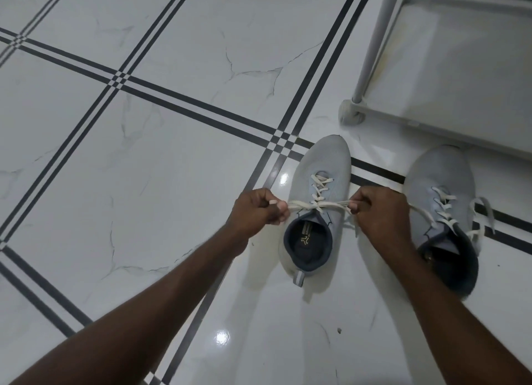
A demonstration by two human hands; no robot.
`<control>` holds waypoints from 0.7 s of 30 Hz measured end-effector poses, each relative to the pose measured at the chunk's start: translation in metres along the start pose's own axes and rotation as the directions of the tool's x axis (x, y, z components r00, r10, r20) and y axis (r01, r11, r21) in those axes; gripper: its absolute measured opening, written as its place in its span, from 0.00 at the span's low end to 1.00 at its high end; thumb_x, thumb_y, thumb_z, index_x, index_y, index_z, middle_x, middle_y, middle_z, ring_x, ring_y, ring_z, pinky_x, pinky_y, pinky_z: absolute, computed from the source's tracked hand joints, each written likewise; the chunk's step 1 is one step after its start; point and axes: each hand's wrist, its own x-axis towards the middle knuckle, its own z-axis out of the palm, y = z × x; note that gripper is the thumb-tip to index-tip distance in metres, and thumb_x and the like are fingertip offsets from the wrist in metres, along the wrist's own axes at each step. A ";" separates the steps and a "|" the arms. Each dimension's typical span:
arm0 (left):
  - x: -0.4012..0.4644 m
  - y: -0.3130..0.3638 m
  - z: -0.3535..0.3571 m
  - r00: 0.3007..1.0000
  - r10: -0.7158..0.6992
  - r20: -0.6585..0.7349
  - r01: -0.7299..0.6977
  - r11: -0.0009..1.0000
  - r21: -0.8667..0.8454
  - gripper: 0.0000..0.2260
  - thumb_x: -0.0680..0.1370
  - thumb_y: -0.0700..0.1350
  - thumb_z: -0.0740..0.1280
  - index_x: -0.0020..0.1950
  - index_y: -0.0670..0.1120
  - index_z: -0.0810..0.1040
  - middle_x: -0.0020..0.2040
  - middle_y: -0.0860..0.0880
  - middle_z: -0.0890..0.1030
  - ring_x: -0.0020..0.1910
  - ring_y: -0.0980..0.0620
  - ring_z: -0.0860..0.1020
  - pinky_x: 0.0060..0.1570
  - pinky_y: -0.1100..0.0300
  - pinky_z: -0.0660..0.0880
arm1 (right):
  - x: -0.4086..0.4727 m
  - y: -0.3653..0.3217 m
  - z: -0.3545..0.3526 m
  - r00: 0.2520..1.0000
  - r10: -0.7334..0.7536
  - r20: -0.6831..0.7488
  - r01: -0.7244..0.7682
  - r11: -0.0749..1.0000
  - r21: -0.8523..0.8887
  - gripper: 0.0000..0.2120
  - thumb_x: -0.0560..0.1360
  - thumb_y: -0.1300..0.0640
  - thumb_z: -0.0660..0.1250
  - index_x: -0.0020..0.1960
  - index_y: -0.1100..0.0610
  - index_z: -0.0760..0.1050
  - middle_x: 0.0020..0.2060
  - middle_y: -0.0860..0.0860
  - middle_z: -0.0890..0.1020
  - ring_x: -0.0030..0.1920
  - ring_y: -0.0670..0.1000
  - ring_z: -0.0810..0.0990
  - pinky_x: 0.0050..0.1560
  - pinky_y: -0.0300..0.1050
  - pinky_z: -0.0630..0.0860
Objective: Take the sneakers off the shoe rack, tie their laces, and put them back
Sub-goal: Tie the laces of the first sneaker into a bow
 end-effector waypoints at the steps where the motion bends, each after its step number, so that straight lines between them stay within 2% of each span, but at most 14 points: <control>1: 0.000 0.002 0.000 1.000 0.011 0.008 -0.011 0.997 0.070 0.06 0.76 0.41 0.72 0.41 0.40 0.79 0.39 0.41 0.86 0.37 0.49 0.82 0.43 0.53 0.80 | 0.001 -0.002 -0.002 0.999 -0.030 0.019 0.030 1.000 0.002 0.06 0.71 0.62 0.72 0.35 0.56 0.82 0.27 0.52 0.79 0.27 0.43 0.73 0.28 0.35 0.63; 3: -0.002 0.005 0.001 0.998 0.048 0.039 -0.055 0.975 0.214 0.04 0.75 0.43 0.74 0.44 0.43 0.82 0.39 0.45 0.86 0.37 0.50 0.83 0.43 0.54 0.81 | 0.001 -0.007 -0.002 0.996 -0.085 0.035 0.084 0.996 0.018 0.04 0.71 0.61 0.72 0.37 0.57 0.83 0.28 0.52 0.82 0.29 0.44 0.76 0.30 0.33 0.67; 5: -0.003 0.014 0.002 0.992 0.105 0.069 -0.123 0.914 0.387 0.03 0.73 0.46 0.75 0.45 0.48 0.84 0.39 0.51 0.86 0.37 0.55 0.83 0.43 0.59 0.81 | 0.004 -0.007 -0.001 0.996 -0.085 0.036 0.082 0.993 0.090 0.02 0.70 0.60 0.73 0.39 0.57 0.83 0.30 0.52 0.83 0.32 0.50 0.81 0.37 0.42 0.77; 6: -0.004 0.020 0.002 0.988 0.128 0.085 -0.153 0.875 0.459 0.04 0.72 0.47 0.76 0.45 0.50 0.85 0.39 0.53 0.86 0.36 0.58 0.82 0.42 0.63 0.79 | 0.005 -0.006 0.000 0.995 -0.089 0.040 0.084 0.990 0.110 0.02 0.70 0.61 0.73 0.39 0.56 0.83 0.31 0.51 0.83 0.33 0.52 0.82 0.39 0.45 0.78; 8: -0.007 0.032 0.002 0.981 0.146 0.128 -0.193 0.806 0.560 0.07 0.69 0.50 0.79 0.43 0.50 0.85 0.39 0.55 0.85 0.36 0.62 0.80 0.39 0.68 0.74 | 0.007 -0.004 0.001 0.990 -0.135 0.050 0.131 0.988 0.076 0.02 0.69 0.61 0.73 0.39 0.56 0.84 0.29 0.48 0.81 0.33 0.51 0.80 0.39 0.43 0.73; 11: -0.010 0.036 0.004 0.975 0.148 0.166 -0.221 0.726 0.651 0.08 0.67 0.50 0.79 0.41 0.50 0.85 0.39 0.55 0.85 0.36 0.60 0.80 0.40 0.63 0.76 | 0.015 -0.006 -0.001 0.973 -0.226 0.055 0.227 0.973 -0.030 0.01 0.69 0.60 0.75 0.38 0.55 0.85 0.31 0.47 0.80 0.33 0.48 0.75 0.35 0.35 0.64; 14: -0.013 0.035 0.012 0.972 0.179 0.152 -0.234 0.684 0.691 0.06 0.70 0.49 0.77 0.43 0.50 0.84 0.38 0.54 0.85 0.37 0.57 0.82 0.42 0.57 0.80 | 0.027 -0.009 -0.008 0.940 -0.294 0.174 0.313 0.945 -0.093 0.02 0.69 0.59 0.74 0.39 0.53 0.85 0.33 0.51 0.84 0.34 0.50 0.77 0.37 0.43 0.68; 17: -0.013 0.038 0.016 0.961 0.226 0.158 -0.269 0.648 0.712 0.04 0.74 0.46 0.74 0.47 0.50 0.86 0.38 0.53 0.85 0.36 0.55 0.80 0.38 0.61 0.76 | 0.035 -0.017 -0.015 0.863 -0.425 0.273 0.481 0.857 -0.187 0.07 0.70 0.64 0.71 0.43 0.54 0.85 0.34 0.53 0.85 0.34 0.53 0.78 0.37 0.42 0.66; 19: -0.012 0.039 0.016 0.945 0.270 0.185 -0.311 0.565 0.764 0.07 0.75 0.42 0.72 0.51 0.50 0.87 0.42 0.51 0.85 0.39 0.54 0.79 0.36 0.64 0.70 | 0.038 -0.024 -0.020 0.795 -0.501 0.342 0.597 0.747 -0.291 0.12 0.69 0.67 0.66 0.46 0.54 0.83 0.37 0.54 0.83 0.39 0.58 0.80 0.37 0.43 0.62; 21: -0.012 0.038 0.018 0.921 0.328 0.212 -0.352 0.463 0.813 0.11 0.74 0.36 0.69 0.51 0.48 0.86 0.44 0.50 0.86 0.42 0.51 0.80 0.38 0.63 0.69 | 0.042 -0.027 -0.025 0.747 -0.517 0.418 0.662 0.635 -0.397 0.17 0.68 0.68 0.63 0.49 0.51 0.80 0.42 0.52 0.82 0.42 0.58 0.80 0.37 0.44 0.61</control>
